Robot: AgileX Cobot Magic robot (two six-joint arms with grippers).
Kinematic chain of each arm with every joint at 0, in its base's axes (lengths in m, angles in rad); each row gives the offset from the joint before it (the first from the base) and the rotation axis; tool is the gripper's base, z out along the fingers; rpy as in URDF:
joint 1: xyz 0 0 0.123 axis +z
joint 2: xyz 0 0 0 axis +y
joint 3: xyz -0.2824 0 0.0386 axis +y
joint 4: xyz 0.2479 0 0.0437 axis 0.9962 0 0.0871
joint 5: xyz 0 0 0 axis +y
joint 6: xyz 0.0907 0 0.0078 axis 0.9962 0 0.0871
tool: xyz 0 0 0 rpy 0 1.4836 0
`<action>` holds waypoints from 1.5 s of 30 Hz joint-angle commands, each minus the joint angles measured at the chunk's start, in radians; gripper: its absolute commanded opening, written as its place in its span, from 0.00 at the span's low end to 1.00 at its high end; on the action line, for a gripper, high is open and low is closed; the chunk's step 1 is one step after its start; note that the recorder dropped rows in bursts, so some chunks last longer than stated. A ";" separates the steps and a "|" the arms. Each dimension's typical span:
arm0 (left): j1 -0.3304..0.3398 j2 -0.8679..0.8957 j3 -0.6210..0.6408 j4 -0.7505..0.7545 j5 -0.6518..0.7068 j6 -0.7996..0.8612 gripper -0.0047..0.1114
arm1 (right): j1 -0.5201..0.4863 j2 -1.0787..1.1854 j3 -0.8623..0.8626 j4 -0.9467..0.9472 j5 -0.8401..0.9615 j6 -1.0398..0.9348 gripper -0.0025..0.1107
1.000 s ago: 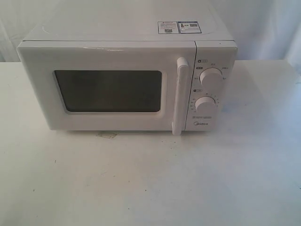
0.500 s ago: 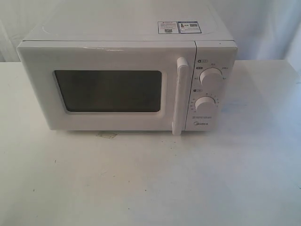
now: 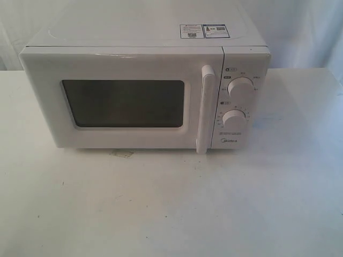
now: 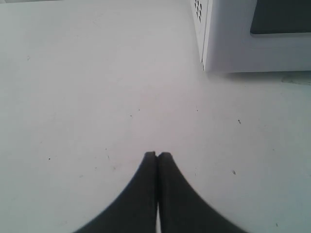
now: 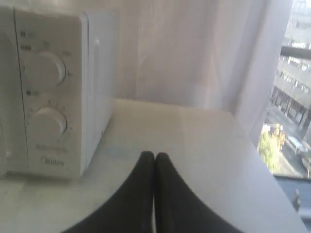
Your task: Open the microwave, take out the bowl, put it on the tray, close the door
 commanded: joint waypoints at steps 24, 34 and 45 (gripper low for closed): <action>0.003 -0.005 0.004 -0.003 0.003 0.000 0.04 | -0.005 0.612 -0.519 0.033 0.008 -0.047 0.02; 0.003 -0.005 0.004 -0.003 0.003 0.000 0.04 | -0.005 0.816 -0.518 0.033 -0.368 -0.023 0.02; 0.003 -0.005 0.004 -0.003 0.003 0.000 0.04 | -0.005 0.833 -0.518 0.033 -0.482 0.009 0.02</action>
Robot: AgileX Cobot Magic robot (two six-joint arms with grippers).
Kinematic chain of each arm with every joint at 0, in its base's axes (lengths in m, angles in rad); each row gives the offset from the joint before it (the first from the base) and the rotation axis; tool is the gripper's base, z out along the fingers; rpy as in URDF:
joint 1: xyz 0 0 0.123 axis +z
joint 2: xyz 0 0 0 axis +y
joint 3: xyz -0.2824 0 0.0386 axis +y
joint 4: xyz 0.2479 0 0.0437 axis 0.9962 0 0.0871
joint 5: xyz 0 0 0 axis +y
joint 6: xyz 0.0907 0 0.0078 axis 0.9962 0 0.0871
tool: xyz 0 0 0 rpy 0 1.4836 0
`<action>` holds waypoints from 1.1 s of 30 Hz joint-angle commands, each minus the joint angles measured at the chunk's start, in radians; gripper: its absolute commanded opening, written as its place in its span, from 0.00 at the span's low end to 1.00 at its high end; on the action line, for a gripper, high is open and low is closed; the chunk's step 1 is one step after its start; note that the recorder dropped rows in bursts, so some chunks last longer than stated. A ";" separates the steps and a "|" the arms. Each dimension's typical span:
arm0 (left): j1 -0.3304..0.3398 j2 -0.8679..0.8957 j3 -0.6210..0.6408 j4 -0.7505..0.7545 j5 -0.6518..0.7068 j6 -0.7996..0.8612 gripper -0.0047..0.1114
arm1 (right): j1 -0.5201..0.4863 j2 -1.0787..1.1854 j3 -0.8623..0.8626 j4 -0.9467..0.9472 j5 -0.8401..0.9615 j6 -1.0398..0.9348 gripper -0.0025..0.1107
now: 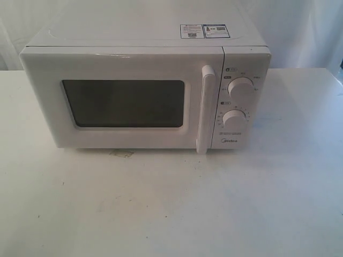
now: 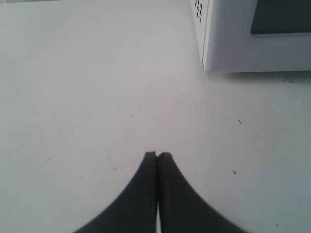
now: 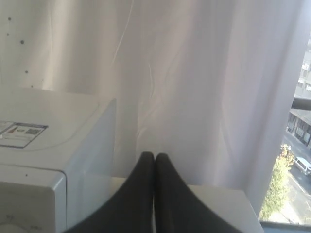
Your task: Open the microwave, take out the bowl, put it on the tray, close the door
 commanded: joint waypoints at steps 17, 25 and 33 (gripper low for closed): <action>0.003 -0.005 0.004 -0.003 0.003 0.000 0.04 | 0.019 0.308 -0.267 0.024 0.516 0.008 0.02; 0.003 -0.005 0.004 -0.003 0.003 0.000 0.04 | 0.057 0.310 -0.407 0.652 1.024 -0.918 0.02; 0.003 -0.005 0.004 -0.003 0.003 0.000 0.04 | 0.057 0.413 -0.441 1.066 1.453 -1.444 0.02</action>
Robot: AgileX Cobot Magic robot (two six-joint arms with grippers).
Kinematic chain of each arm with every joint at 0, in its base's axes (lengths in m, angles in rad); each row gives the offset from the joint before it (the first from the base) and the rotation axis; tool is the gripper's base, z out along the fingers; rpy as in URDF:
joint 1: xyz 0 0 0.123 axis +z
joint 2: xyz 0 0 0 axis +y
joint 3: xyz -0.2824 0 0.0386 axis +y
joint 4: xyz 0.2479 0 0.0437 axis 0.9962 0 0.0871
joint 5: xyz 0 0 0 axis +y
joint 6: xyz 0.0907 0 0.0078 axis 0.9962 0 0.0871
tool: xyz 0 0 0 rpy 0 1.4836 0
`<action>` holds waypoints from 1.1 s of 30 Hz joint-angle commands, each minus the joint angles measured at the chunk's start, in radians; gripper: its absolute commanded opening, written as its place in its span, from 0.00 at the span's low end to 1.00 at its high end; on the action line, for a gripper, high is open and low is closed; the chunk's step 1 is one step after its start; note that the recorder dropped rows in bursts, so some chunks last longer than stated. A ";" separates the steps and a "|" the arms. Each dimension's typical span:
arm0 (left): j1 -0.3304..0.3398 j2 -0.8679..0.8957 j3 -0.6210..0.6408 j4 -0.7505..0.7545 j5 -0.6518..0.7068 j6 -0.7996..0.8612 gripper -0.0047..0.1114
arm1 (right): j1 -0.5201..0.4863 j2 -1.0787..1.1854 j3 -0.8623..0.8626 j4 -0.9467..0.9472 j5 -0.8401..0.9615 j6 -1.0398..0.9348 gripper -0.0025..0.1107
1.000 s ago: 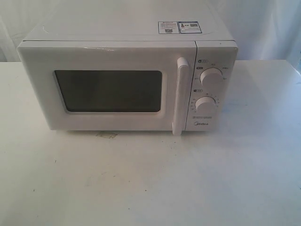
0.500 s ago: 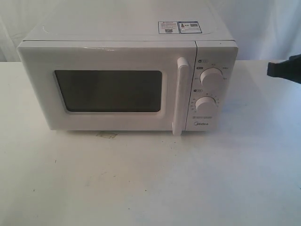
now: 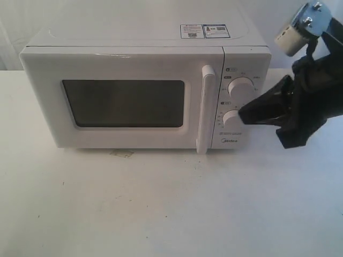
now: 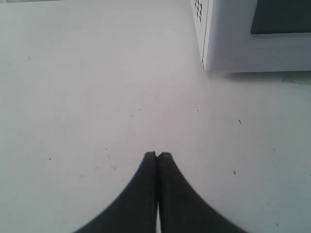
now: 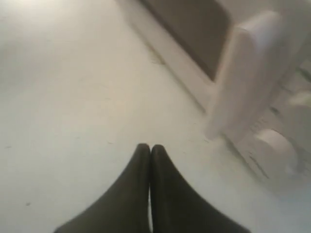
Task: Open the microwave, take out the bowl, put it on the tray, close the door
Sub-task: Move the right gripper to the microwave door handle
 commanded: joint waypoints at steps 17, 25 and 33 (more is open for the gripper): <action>0.003 -0.005 0.004 -0.003 0.003 0.000 0.04 | 0.002 0.156 -0.022 0.207 -0.206 -0.201 0.22; 0.003 -0.005 0.004 -0.003 0.003 0.000 0.04 | 0.002 0.216 -0.022 0.389 -0.159 -0.355 0.55; 0.003 -0.005 0.004 -0.003 0.003 0.000 0.04 | 0.002 0.319 -0.022 0.522 -0.099 -0.575 0.55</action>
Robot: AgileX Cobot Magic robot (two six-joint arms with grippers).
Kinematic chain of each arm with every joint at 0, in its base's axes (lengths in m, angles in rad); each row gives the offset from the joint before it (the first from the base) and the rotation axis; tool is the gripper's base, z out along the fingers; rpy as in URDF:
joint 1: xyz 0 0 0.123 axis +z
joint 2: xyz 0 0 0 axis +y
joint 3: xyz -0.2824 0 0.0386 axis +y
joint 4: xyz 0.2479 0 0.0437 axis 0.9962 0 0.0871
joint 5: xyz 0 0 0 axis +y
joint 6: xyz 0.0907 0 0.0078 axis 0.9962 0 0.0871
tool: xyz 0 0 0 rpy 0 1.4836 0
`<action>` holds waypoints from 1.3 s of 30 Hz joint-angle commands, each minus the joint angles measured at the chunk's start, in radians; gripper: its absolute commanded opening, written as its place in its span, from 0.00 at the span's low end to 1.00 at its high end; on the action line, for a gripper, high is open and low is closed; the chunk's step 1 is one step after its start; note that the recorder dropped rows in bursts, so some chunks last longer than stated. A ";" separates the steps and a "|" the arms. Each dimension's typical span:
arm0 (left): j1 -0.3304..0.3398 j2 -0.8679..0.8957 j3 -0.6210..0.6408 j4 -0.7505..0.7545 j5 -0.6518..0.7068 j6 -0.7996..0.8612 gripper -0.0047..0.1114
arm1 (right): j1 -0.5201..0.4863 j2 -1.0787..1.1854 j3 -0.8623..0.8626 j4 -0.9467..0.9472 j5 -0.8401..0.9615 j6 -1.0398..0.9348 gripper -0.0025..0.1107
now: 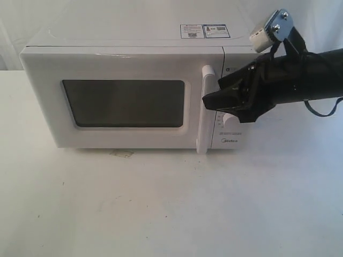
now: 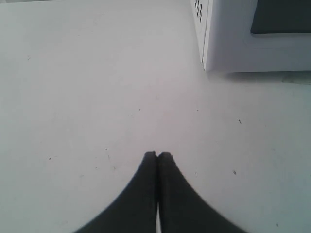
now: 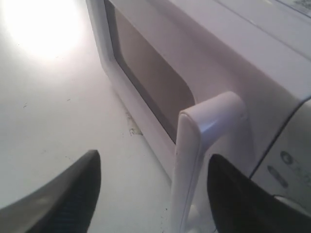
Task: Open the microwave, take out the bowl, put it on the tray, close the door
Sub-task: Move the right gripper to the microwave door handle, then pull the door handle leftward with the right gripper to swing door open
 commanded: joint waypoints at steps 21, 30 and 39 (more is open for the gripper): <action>0.003 -0.005 0.004 -0.003 0.003 0.000 0.04 | 0.092 0.146 -0.002 0.270 -0.077 -0.233 0.15; 0.003 -0.005 0.004 -0.003 0.003 0.000 0.04 | 0.092 0.146 -0.002 0.267 -0.114 -0.233 0.02; 0.003 -0.005 0.004 -0.003 0.003 0.000 0.04 | 0.090 0.157 -0.035 -0.048 0.157 -0.138 0.02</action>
